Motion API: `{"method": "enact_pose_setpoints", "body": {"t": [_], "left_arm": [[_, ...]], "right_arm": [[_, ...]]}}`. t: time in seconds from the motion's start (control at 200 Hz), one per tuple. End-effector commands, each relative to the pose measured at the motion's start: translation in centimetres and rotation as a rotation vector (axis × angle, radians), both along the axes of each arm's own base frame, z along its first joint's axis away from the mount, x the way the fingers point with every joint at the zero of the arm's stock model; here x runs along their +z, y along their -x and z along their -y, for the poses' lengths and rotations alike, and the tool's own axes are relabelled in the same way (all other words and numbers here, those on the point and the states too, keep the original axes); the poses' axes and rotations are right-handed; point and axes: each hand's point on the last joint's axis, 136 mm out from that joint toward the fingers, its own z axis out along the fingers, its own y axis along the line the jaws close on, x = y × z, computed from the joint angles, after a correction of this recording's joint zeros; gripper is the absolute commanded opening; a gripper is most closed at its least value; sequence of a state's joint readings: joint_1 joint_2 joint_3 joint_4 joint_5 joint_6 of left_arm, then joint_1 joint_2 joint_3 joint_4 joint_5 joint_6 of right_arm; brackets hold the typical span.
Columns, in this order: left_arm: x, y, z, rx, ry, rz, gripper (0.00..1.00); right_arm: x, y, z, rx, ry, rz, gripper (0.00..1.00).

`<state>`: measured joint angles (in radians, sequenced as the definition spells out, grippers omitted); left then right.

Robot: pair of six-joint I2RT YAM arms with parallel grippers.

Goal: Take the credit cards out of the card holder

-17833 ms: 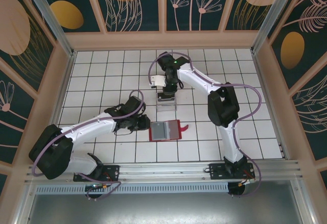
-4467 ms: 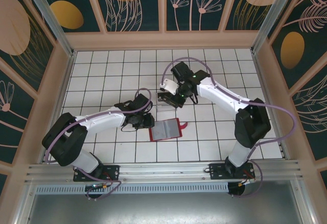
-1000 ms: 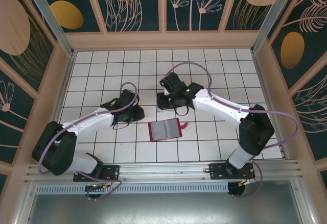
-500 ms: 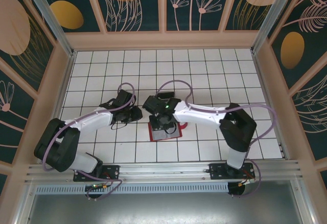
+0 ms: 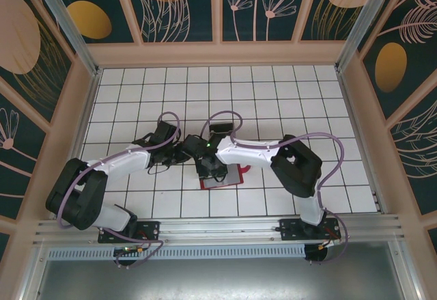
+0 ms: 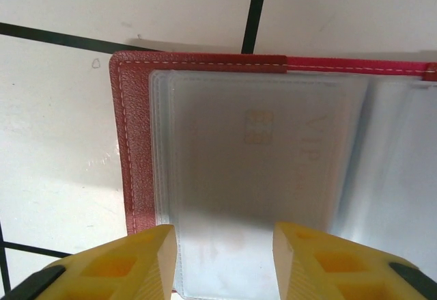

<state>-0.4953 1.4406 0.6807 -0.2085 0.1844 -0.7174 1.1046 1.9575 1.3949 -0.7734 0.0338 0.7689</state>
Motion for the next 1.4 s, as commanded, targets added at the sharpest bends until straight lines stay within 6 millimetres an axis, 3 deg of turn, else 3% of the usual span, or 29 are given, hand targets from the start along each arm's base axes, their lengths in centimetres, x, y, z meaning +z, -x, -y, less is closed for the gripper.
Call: {"method": "enact_pose_setpoints", "body": {"t": [0.0,0.285,0.666,0.861,0.966,1.126,1.391], "left_arm": [[-0.2,0.1,-0.1,-0.015,0.009,0.003,0.28],[-0.3,0.4,-0.1,-0.016,0.010,0.004,0.28],[0.1,0.8,0.6,-0.039,0.055,-0.021,0.29],[1.3,1.3,2.1,-0.090,0.097,-0.019,0.28],[1.5,1.9,3.2,-0.119,0.102,-0.031,0.28],[1.3,2.5,4.8,-0.157,0.106,-0.047,0.27],[1.0,3.2,6.4,-0.201,0.102,-0.076,0.27]], "right_arm": [[-0.6,0.3,0.6,-0.014,0.057,-0.002,0.44],[-1.9,0.6,1.6,-0.020,0.110,-0.016,0.42],[-1.0,0.3,1.2,-0.029,0.068,0.002,0.07],[0.8,0.0,0.4,-0.052,-0.010,0.018,0.06],[1.3,-0.1,0.7,-0.070,-0.036,0.018,0.11],[1.9,-0.3,2.1,-0.095,-0.012,0.030,0.19],[1.6,-0.3,5.2,-0.134,0.048,0.045,0.19]]}}
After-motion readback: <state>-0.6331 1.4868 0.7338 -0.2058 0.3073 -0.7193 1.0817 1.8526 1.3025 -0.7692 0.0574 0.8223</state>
